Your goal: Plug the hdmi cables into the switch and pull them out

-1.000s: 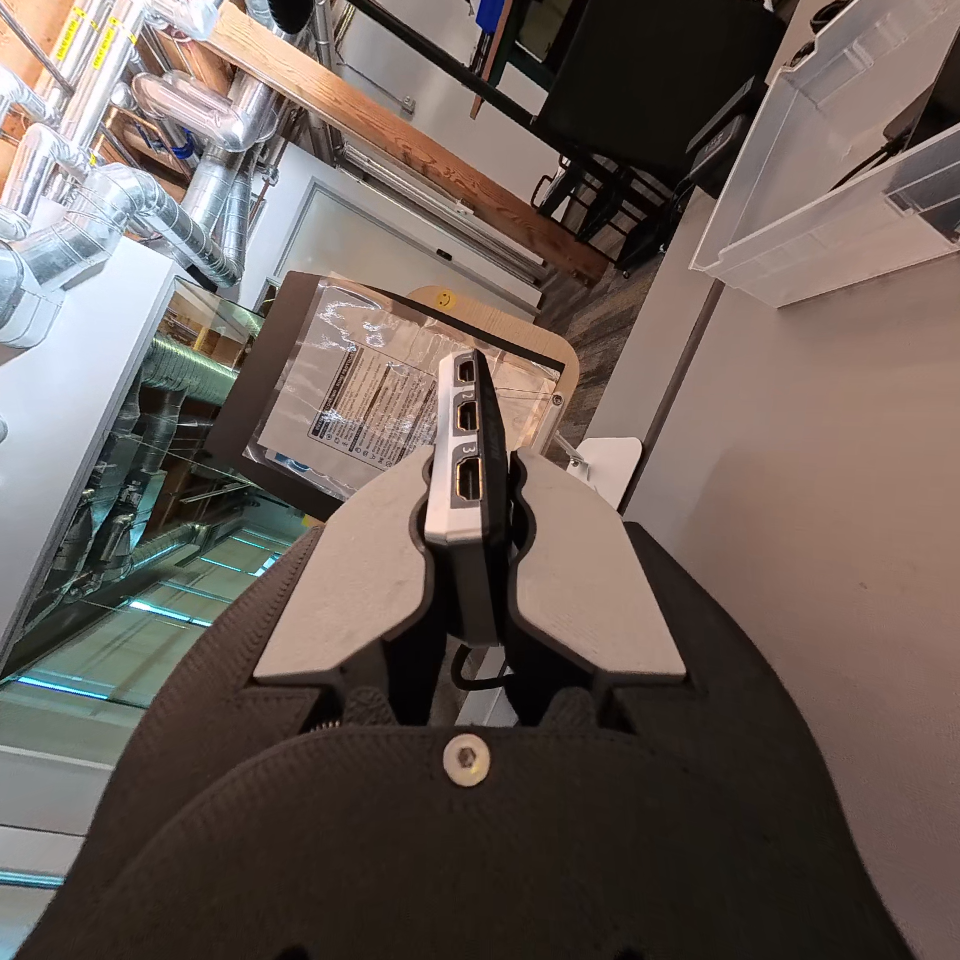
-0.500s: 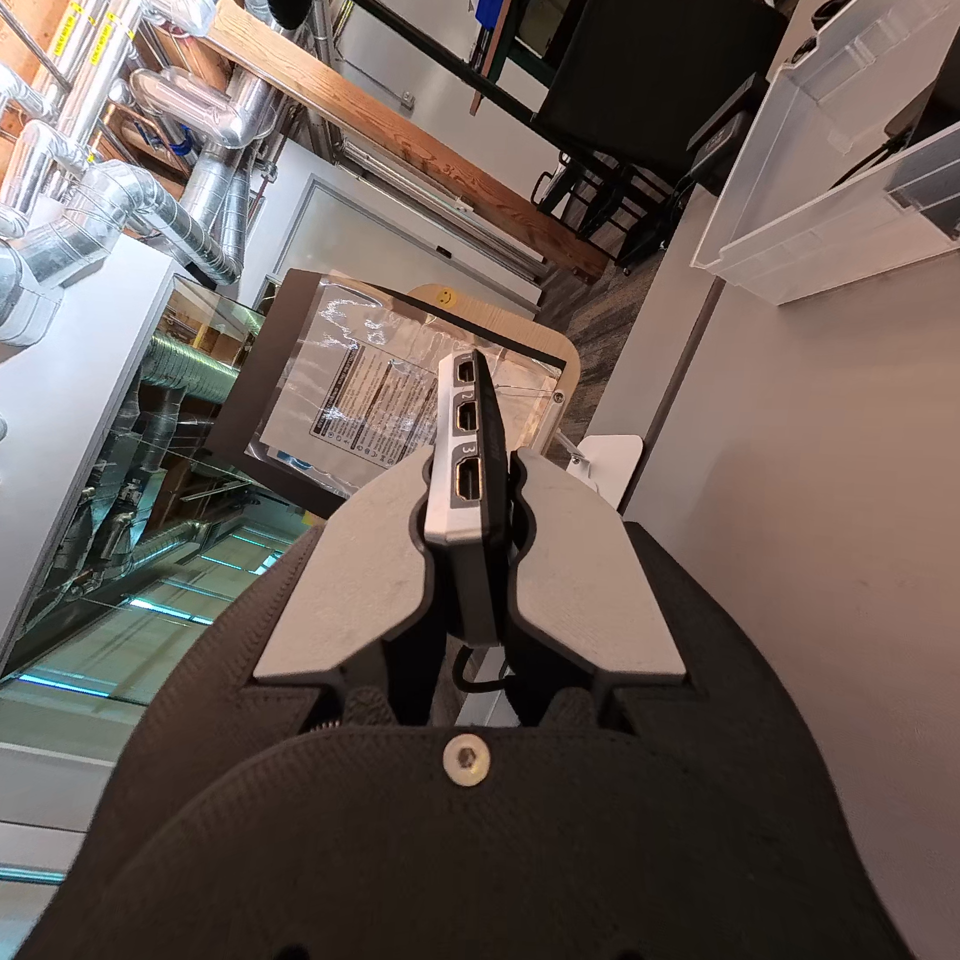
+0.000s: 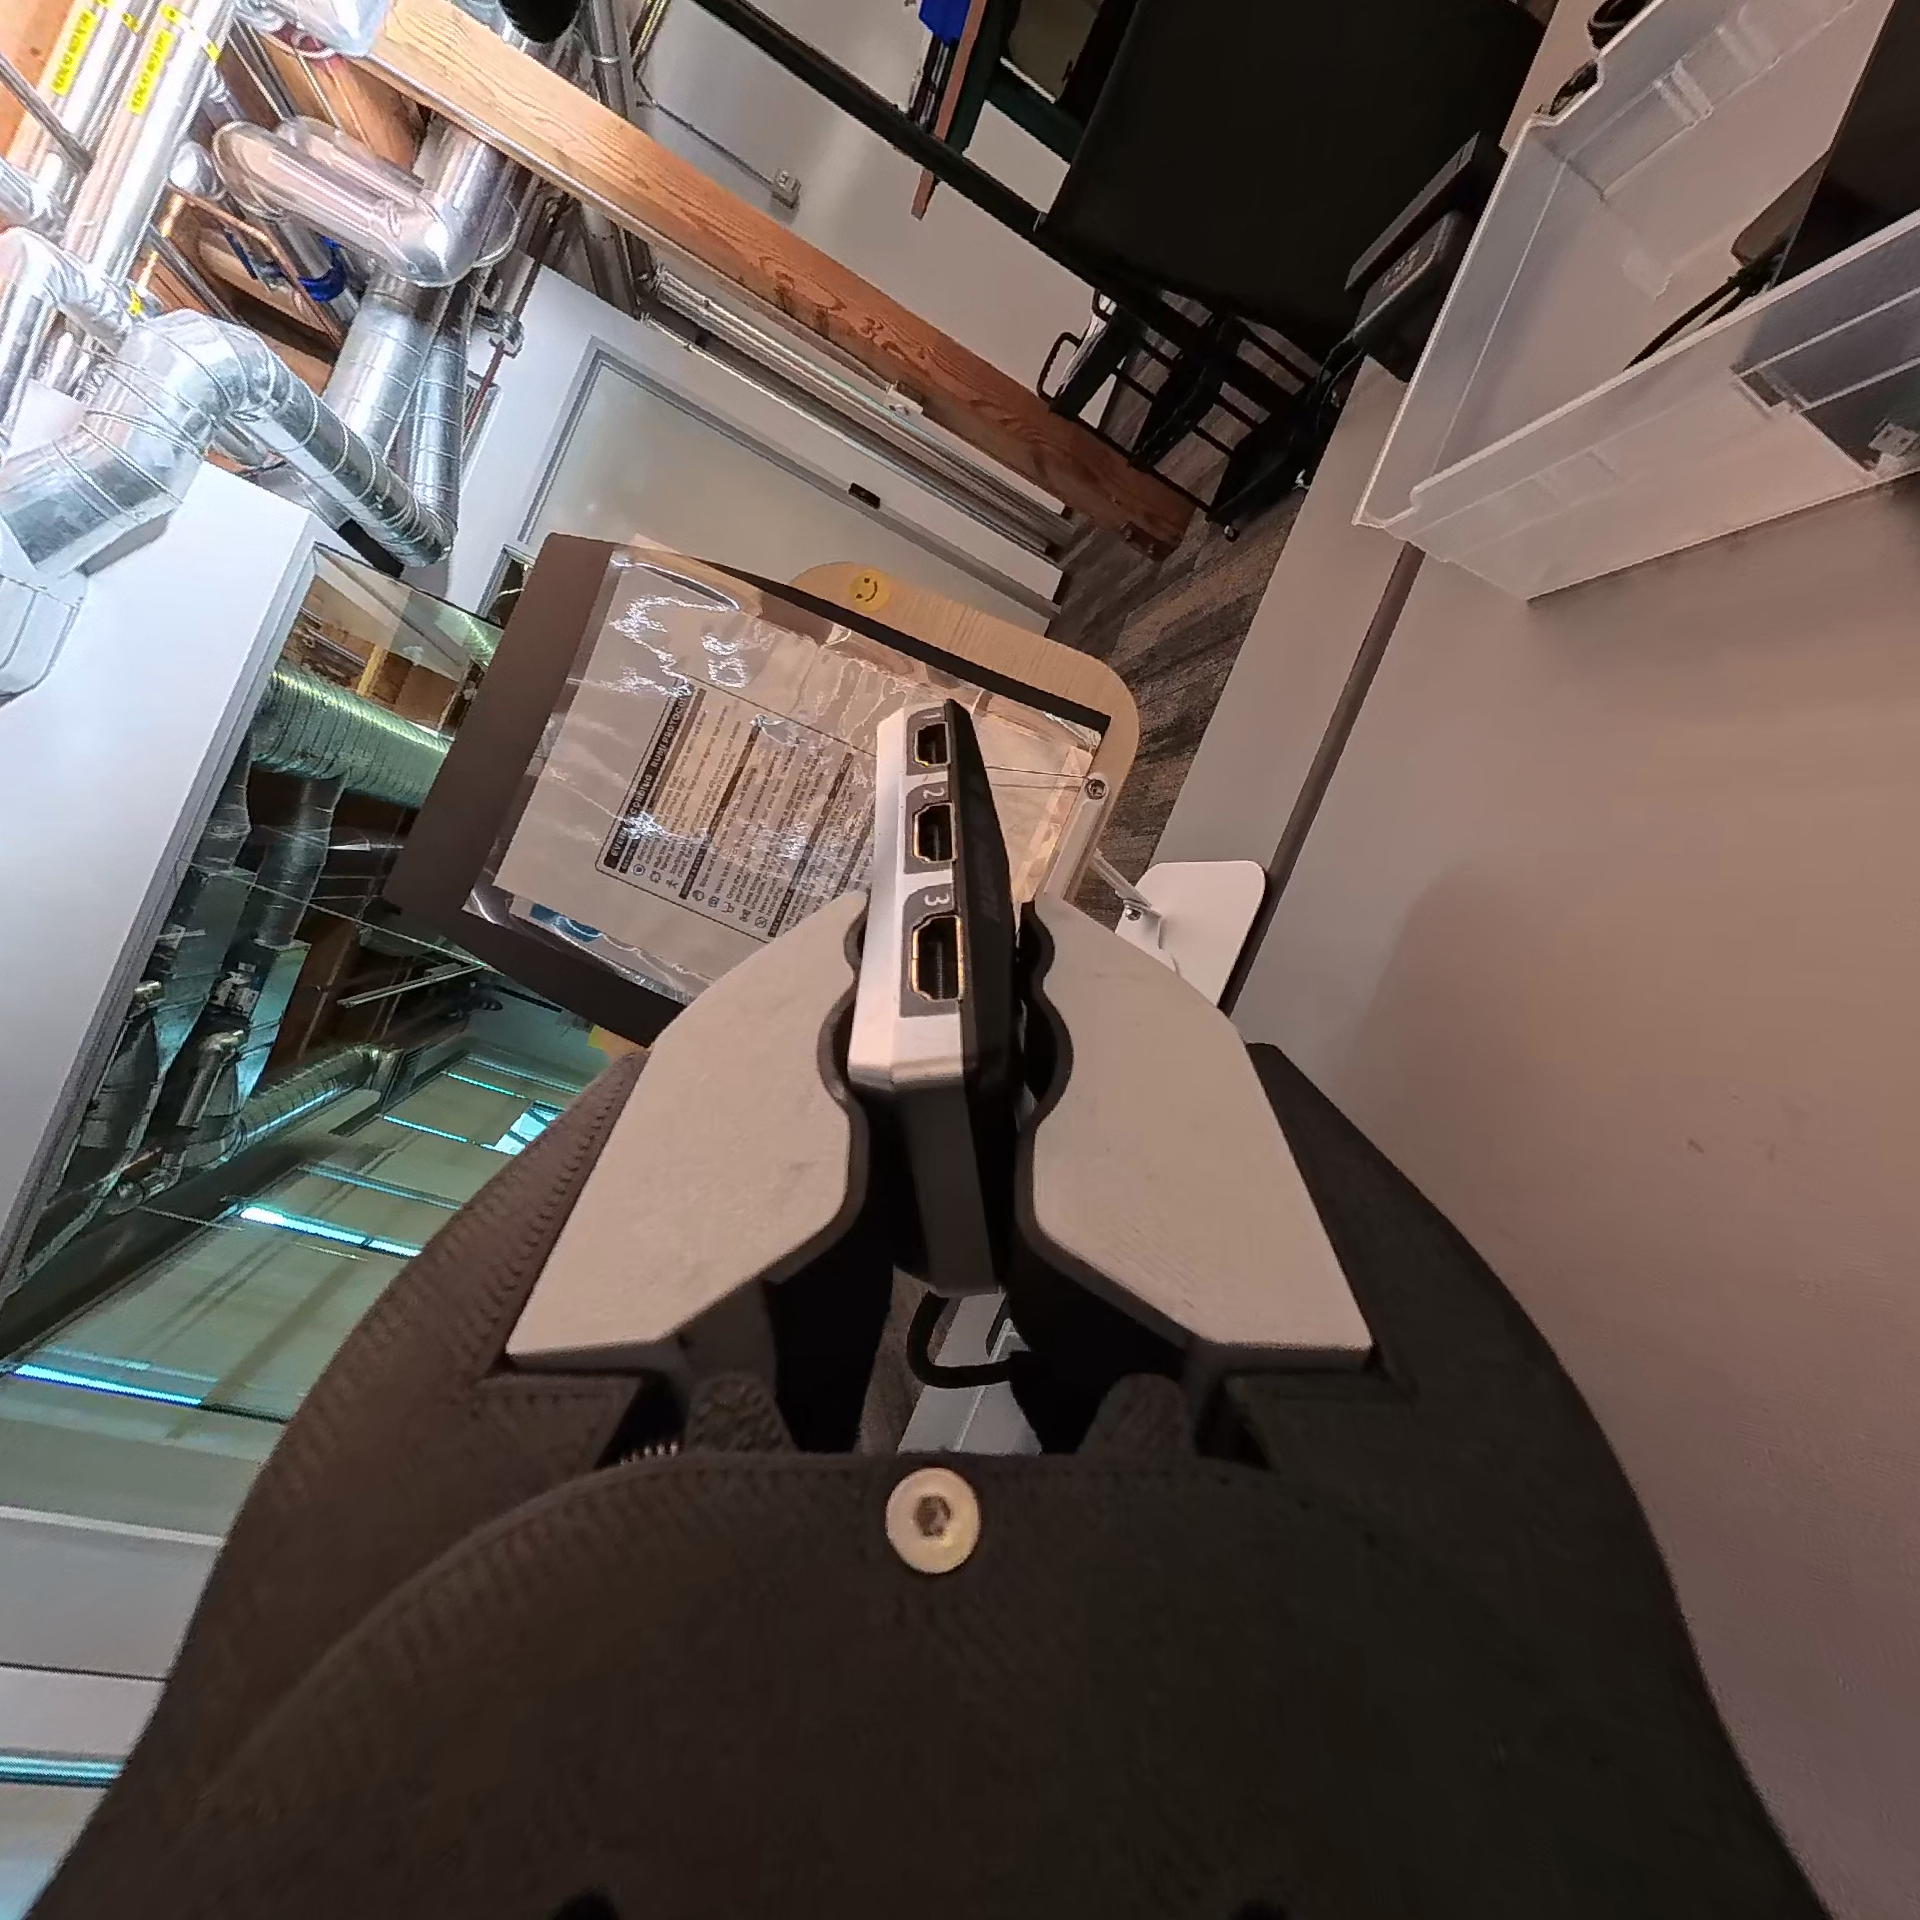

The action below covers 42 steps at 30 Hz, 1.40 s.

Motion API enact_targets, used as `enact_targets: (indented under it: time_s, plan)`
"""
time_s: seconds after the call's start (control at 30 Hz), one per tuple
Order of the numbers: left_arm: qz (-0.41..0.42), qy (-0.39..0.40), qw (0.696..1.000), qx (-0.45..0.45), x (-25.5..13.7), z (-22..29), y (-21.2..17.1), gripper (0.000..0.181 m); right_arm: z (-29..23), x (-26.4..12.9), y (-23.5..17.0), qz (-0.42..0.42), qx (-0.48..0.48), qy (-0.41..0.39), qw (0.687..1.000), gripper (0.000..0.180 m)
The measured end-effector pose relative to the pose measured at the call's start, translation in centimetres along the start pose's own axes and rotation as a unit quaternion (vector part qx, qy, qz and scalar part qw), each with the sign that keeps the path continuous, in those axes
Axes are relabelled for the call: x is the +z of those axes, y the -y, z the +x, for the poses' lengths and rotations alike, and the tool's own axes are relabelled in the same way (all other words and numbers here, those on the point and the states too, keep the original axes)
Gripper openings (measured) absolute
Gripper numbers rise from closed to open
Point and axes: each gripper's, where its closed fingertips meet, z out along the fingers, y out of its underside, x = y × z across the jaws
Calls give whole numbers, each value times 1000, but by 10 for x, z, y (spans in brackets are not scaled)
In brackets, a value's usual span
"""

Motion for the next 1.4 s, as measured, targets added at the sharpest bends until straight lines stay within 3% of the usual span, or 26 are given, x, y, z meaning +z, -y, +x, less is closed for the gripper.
enact_targets:
  time_s: [0.2, 0.27, 0.3, 0.53, 0.7, 0.9, 1.03, 1.2, 1.4]
  plan:
    - [-1, -4, 1000, 4, 2, 4, 1, 23, 2, -4, -16, -27, 58, 34, 997, 80]
    - [-1, -6, 1000, 5, 2, 5, 1, 23, -10, -7, -16, -35, 53, 70, 995, 42]
    - [-1, -6, 1000, 5, 2, 6, 2, 23, -13, -7, -14, -33, 53, 77, 995, 34]
    - [1, -6, 1000, 2, 1, 5, 2, 23, -37, -20, 7, -1, 15, 108, 994, 17]
    - [2, -6, 1000, 2, 0, 4, 2, 23, -62, -66, 16, 7, -114, 14, 993, 6]
    - [3, -9, 1000, 4, 0, 6, 5, 23, -102, -117, 25, 37, -270, -108, 956, 0]
    - [4, -8, 1000, 4, -1, 5, 5, 23, -125, -123, 31, 69, -288, -83, 952, 0]
    - [4, -4, 1000, 1, -3, 1, 4, 23, -94, -126, 31, 44, -293, -159, 942, 0]
    - [3, -4, 1000, 0, -2, 0, 3, 23, -74, -133, 33, 26, -401, -266, 876, 0]
